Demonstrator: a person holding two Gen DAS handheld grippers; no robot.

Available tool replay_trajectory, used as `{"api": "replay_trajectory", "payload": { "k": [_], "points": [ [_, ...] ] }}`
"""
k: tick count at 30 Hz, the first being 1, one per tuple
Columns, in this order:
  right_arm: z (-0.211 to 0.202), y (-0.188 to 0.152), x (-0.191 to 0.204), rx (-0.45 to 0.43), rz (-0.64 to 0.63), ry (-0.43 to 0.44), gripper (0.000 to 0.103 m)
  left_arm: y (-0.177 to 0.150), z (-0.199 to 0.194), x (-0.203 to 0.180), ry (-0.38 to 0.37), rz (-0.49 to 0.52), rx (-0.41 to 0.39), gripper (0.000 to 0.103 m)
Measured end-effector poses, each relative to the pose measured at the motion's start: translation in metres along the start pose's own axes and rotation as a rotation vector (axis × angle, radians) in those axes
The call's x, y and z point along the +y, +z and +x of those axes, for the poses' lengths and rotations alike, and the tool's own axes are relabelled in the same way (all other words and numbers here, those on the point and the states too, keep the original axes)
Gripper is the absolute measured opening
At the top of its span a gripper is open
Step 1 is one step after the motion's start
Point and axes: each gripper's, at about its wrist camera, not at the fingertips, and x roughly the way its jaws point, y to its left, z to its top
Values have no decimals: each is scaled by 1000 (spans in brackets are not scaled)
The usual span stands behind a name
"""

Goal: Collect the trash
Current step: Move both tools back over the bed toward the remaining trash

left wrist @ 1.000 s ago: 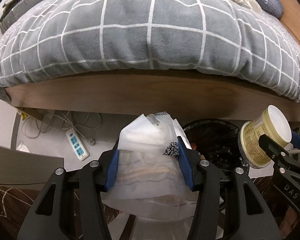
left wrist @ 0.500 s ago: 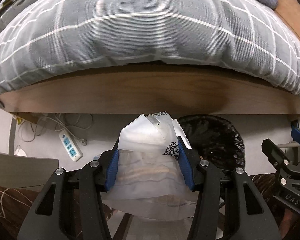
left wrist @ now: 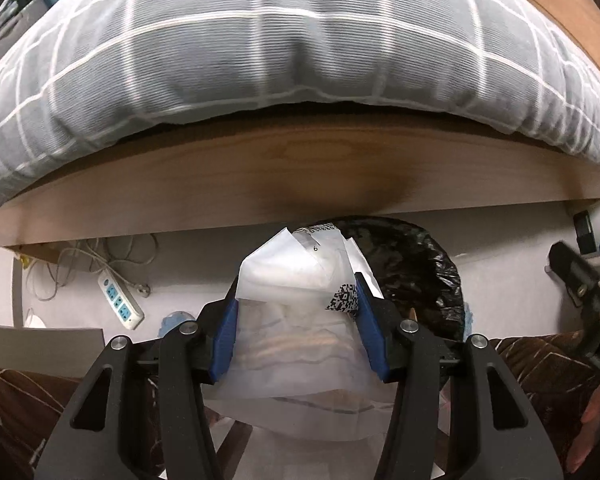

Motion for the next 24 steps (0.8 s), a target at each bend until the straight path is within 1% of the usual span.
{"api": "replay_trajectory", "payload": {
  "k": [4, 7, 9, 10, 13, 15, 16, 20, 24],
  "points": [
    [-4, 3, -13, -4, 38, -1, 95, 0, -3, -13, -9, 20, -17, 52],
    [-4, 5, -15, -1, 52, 1, 95, 0, -7, -19, -22, 26, -40, 56],
    [-6, 6, -15, -3, 48, 3, 95, 0, -9, -21, -9, 32, -51, 61],
    [-7, 7, -14, -6, 46, 3, 95, 0, -10, -20, -8, 31, -55, 62],
    [-10, 8, -8, -18, 32, 2, 95, 0, -12, -15, 1, 14, -60, 72],
    [-13, 10, -3, -25, 20, 0, 95, 0, -16, -13, 17, 11, -77, 80],
    [-14, 12, -1, -30, 14, -2, 95, 0, -19, -12, 28, 8, -89, 81],
    [-24, 20, 7, -66, -8, 1, 95, 5, -33, -7, 69, 5, -135, 91],
    [-41, 29, 13, -122, -40, -3, 95, 7, -49, 2, 82, -9, -172, 94]
  ]
}}
